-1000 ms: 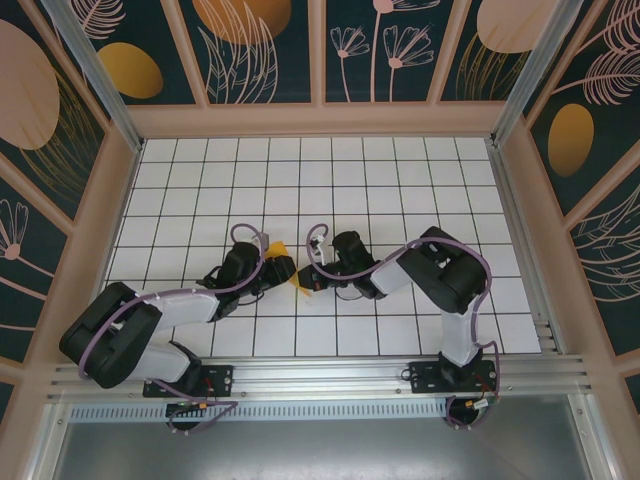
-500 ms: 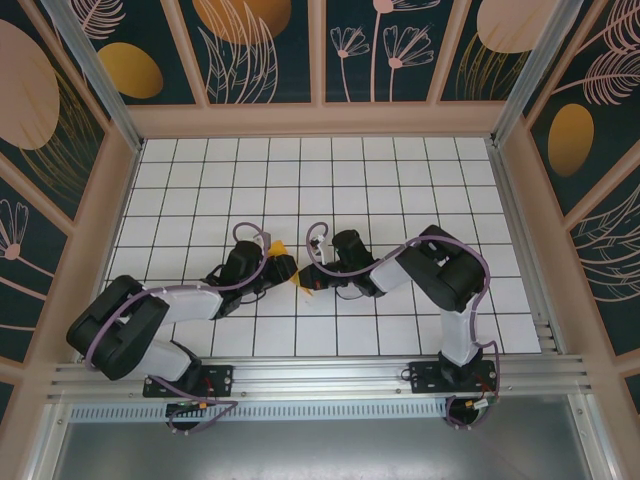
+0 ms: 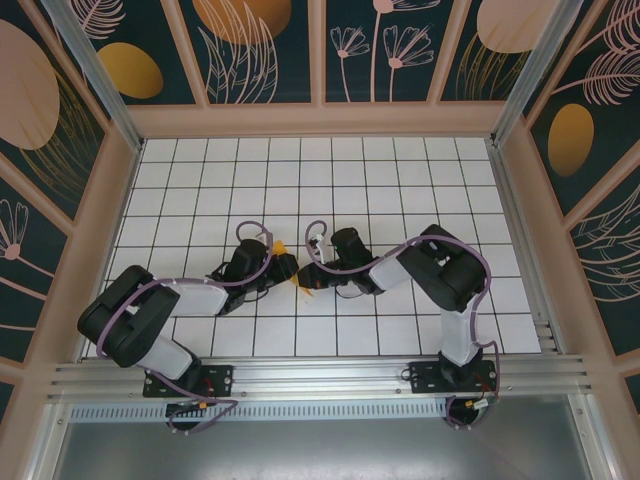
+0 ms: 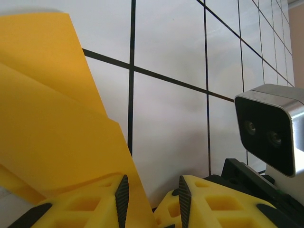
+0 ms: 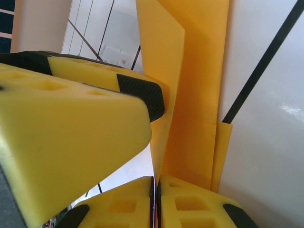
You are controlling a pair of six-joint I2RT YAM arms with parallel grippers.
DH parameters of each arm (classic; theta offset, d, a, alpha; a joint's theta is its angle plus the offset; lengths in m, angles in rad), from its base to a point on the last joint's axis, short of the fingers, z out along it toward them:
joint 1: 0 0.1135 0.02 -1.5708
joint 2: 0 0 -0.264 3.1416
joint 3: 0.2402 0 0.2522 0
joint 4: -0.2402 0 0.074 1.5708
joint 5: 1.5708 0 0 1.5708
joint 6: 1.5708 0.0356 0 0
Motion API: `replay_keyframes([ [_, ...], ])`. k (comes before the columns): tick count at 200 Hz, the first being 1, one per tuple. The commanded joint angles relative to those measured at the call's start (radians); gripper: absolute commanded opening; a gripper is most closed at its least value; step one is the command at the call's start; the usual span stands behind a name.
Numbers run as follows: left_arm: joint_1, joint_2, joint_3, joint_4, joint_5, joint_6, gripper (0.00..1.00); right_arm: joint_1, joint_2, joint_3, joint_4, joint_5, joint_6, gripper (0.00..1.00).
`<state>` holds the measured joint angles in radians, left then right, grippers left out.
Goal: Fold a paper plane with a square sheet of paper (pick it up from the middle)
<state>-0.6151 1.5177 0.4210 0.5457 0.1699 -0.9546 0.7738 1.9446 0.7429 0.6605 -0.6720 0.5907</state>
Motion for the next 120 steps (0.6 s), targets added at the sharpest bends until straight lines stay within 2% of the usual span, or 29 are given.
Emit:
replay_keyframes([
  [1, 0.005, 0.020, 0.024, 0.021, -0.029, -0.009, 0.36, -0.006, -0.035, 0.013, -0.058, 0.014, -0.052, 0.17],
  [78, 0.005, 0.035, 0.028, 0.013, -0.041, -0.027, 0.36, -0.011, -0.059, 0.008, -0.115, 0.042, -0.107, 0.21],
  [120, 0.005, 0.041, 0.038, -0.001, -0.046, -0.040, 0.35, -0.011, -0.075, -0.003, -0.141, 0.058, -0.199, 0.25],
])
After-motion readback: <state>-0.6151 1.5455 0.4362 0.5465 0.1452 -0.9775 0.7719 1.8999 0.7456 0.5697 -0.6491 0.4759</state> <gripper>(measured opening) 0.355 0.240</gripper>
